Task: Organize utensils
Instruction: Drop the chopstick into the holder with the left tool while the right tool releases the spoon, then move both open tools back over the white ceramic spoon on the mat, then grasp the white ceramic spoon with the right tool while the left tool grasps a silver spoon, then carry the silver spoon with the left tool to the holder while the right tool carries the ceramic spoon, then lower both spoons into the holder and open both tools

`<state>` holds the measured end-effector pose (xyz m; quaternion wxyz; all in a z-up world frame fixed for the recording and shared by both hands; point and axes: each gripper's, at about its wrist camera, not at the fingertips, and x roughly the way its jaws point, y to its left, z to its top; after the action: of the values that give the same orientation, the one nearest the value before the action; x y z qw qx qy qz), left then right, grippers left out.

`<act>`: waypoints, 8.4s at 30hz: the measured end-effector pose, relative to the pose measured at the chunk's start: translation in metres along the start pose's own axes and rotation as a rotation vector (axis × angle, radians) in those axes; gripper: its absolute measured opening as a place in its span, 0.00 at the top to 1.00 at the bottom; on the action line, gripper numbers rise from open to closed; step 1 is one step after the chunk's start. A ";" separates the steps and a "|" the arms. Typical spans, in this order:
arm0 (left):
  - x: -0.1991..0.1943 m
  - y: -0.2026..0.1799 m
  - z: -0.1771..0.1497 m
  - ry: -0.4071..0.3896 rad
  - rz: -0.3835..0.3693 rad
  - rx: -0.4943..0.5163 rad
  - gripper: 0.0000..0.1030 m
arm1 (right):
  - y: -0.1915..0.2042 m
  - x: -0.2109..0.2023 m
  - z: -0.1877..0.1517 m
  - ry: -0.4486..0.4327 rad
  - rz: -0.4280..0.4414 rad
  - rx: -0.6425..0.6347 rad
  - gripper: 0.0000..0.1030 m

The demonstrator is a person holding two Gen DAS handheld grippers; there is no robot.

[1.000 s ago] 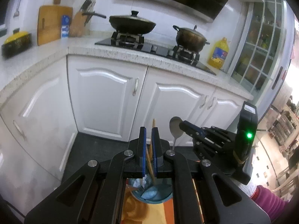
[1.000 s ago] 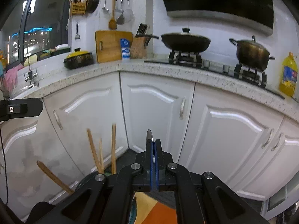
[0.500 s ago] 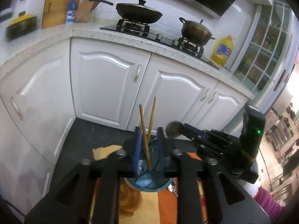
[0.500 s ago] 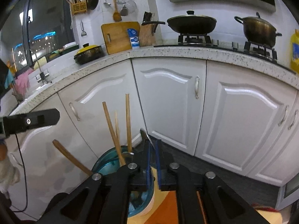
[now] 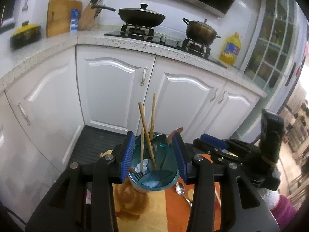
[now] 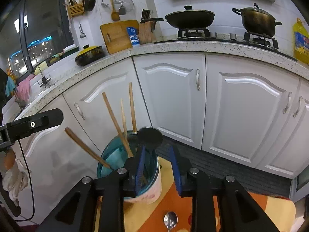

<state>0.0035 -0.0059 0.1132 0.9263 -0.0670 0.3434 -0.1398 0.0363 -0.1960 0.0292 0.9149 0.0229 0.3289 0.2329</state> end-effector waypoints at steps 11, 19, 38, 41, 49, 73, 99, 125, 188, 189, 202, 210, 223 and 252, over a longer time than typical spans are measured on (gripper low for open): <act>0.001 -0.036 -0.023 0.001 0.032 0.096 0.52 | -0.008 -0.030 -0.031 0.036 -0.031 0.050 0.69; 0.007 -0.064 -0.039 0.029 0.004 0.132 0.51 | -0.023 -0.058 -0.051 0.038 -0.076 0.096 0.69; 0.064 -0.068 -0.105 0.281 -0.126 0.038 0.51 | -0.079 -0.067 -0.144 0.193 -0.136 0.214 0.68; 0.080 -0.066 -0.122 0.328 -0.121 0.027 0.51 | -0.087 -0.061 -0.158 0.237 -0.133 0.230 0.68; 0.112 -0.065 -0.152 0.425 -0.102 0.007 0.51 | -0.065 -0.039 -0.183 0.330 0.028 0.252 0.68; 0.124 -0.052 -0.175 0.508 -0.124 -0.010 0.51 | -0.065 -0.009 -0.196 0.382 0.106 0.303 0.77; 0.133 -0.065 -0.188 0.556 -0.146 0.051 0.51 | -0.069 0.007 -0.192 0.370 0.187 0.353 0.77; 0.178 -0.067 -0.159 0.412 0.028 -0.135 0.51 | -0.105 -0.047 -0.181 0.206 0.129 0.416 0.98; -0.005 0.038 0.048 -0.093 0.128 0.013 0.98 | 0.021 -0.003 0.027 -0.151 0.169 0.093 0.98; -0.002 0.038 0.047 -0.094 0.138 0.018 0.98 | 0.022 0.002 0.028 -0.150 0.168 0.089 0.98; 0.049 0.030 0.022 -0.027 0.200 0.091 0.98 | 0.001 0.045 0.003 -0.117 0.215 0.164 0.98; 0.061 0.027 0.008 0.024 0.182 0.078 0.98 | 0.002 0.034 -0.017 -0.046 0.250 0.132 0.98; 0.057 0.026 -0.001 0.044 0.146 0.021 0.87 | 0.006 0.023 -0.043 0.078 0.209 0.077 0.72; 0.004 -0.014 -0.041 -0.018 0.176 0.081 0.54 | -0.003 -0.046 -0.059 0.022 0.083 0.149 0.71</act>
<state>-0.0235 -0.0211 0.0825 0.9400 -0.0005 0.3337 -0.0710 -0.0295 -0.2256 0.0094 0.8966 0.1021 0.3540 0.2457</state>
